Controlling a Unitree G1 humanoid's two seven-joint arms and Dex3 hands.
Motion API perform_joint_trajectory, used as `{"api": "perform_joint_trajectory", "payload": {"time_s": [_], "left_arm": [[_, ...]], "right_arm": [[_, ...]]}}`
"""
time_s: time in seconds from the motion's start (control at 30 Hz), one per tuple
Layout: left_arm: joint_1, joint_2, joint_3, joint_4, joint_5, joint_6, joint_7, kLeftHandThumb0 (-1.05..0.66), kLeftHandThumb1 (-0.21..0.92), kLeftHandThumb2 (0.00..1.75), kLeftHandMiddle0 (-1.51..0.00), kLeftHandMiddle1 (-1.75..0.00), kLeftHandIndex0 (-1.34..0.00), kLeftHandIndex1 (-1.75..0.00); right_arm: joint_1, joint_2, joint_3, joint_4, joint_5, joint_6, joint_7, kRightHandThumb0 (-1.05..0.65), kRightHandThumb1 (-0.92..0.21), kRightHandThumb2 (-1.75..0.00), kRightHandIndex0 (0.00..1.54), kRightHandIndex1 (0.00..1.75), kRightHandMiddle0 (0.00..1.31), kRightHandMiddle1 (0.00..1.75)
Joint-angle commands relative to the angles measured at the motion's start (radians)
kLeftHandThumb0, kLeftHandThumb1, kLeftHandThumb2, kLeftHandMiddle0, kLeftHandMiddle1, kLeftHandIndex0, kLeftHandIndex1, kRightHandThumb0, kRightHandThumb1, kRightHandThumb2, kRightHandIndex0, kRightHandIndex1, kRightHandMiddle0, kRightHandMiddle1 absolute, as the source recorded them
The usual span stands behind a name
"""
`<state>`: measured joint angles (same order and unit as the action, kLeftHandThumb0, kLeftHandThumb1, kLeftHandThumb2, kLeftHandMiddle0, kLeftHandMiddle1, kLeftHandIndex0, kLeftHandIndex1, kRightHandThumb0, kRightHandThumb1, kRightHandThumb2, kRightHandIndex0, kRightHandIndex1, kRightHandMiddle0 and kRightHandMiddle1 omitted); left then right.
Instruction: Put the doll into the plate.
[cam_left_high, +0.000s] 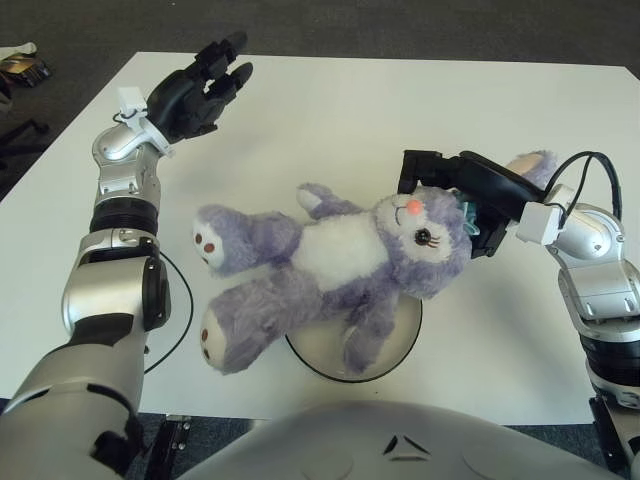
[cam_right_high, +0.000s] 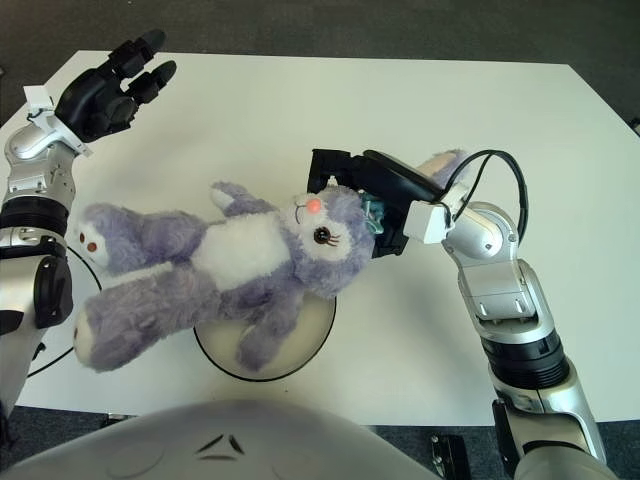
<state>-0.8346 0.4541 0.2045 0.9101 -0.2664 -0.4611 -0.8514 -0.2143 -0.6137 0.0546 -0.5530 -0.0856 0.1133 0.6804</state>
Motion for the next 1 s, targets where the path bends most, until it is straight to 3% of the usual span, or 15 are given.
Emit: {"api": "perform_joint_trajectory", "payload": {"time_s": [0.0, 0.23, 0.33, 0.5, 0.7, 0.8, 0.9, 0.93, 0.97], "left_arm": [[-0.006, -0.021, 0.020, 0.000, -0.002, 0.003, 0.065, -1.00, 0.92, 0.24, -0.04, -0.02, 0.00, 0.00], [-0.011, -0.040, 0.020, -0.014, 0.030, 0.017, 0.209, -0.90, 0.92, 0.31, -0.13, -0.07, -0.04, -0.04], [-0.012, -0.049, 0.021, -0.024, 0.034, 0.026, 0.255, -0.87, 0.92, 0.36, -0.14, -0.09, -0.01, -0.17], [-0.021, -0.070, 0.030, -0.031, 0.011, 0.050, 0.280, -0.82, 0.92, 0.43, -0.17, -0.12, 0.00, -0.29], [-0.023, -0.094, 0.038, -0.034, 0.007, 0.024, 0.300, -0.79, 0.92, 0.46, -0.19, -0.14, 0.00, -0.39], [-0.021, -0.112, 0.040, -0.044, 0.008, 0.001, 0.316, -0.78, 0.92, 0.47, -0.18, -0.15, 0.00, -0.44], [-0.020, -0.120, 0.041, -0.052, 0.009, -0.005, 0.325, -0.77, 0.92, 0.47, -0.16, -0.18, 0.00, -0.47], [-0.020, -0.122, 0.042, -0.054, 0.008, -0.005, 0.327, -0.77, 0.92, 0.47, -0.15, -0.21, 0.00, -0.49], [-0.019, -0.123, 0.042, -0.056, 0.007, -0.005, 0.328, -0.77, 0.92, 0.47, -0.14, -0.23, 0.00, -0.49]], "right_arm": [[-0.023, -0.017, 0.003, -0.027, 0.001, 0.048, 0.008, 0.00, -0.03, -1.52, 0.94, 1.39, 0.63, 1.75], [-0.028, -0.020, 0.004, -0.031, -0.025, 0.047, -0.004, 0.00, -0.06, -1.50, 0.91, 1.41, 0.61, 1.75], [-0.027, -0.020, 0.003, -0.029, -0.035, 0.036, -0.009, 0.00, -0.07, -1.50, 0.90, 1.44, 0.59, 1.75], [-0.024, -0.016, 0.002, -0.020, -0.058, -0.005, -0.029, 0.00, -0.09, -1.47, 0.89, 1.44, 0.58, 1.75], [-0.013, -0.010, -0.005, -0.014, -0.081, -0.037, -0.053, 0.00, -0.16, -1.39, 0.86, 1.40, 0.54, 1.75], [-0.002, -0.002, -0.014, 0.011, -0.089, -0.103, -0.084, 0.00, -0.27, -1.29, 0.72, 1.57, 0.47, 1.67], [0.000, 0.005, -0.018, 0.037, -0.082, -0.171, -0.101, -0.01, -0.44, -1.06, 0.63, 1.56, 0.40, 1.61], [-0.001, 0.007, -0.018, 0.051, -0.068, -0.199, -0.100, 0.00, -0.55, -0.90, 0.59, 1.53, 0.36, 1.58], [-0.002, 0.007, -0.019, 0.062, -0.058, -0.220, -0.099, 0.07, -0.60, -0.81, 0.57, 1.51, 0.31, 1.54]]}}
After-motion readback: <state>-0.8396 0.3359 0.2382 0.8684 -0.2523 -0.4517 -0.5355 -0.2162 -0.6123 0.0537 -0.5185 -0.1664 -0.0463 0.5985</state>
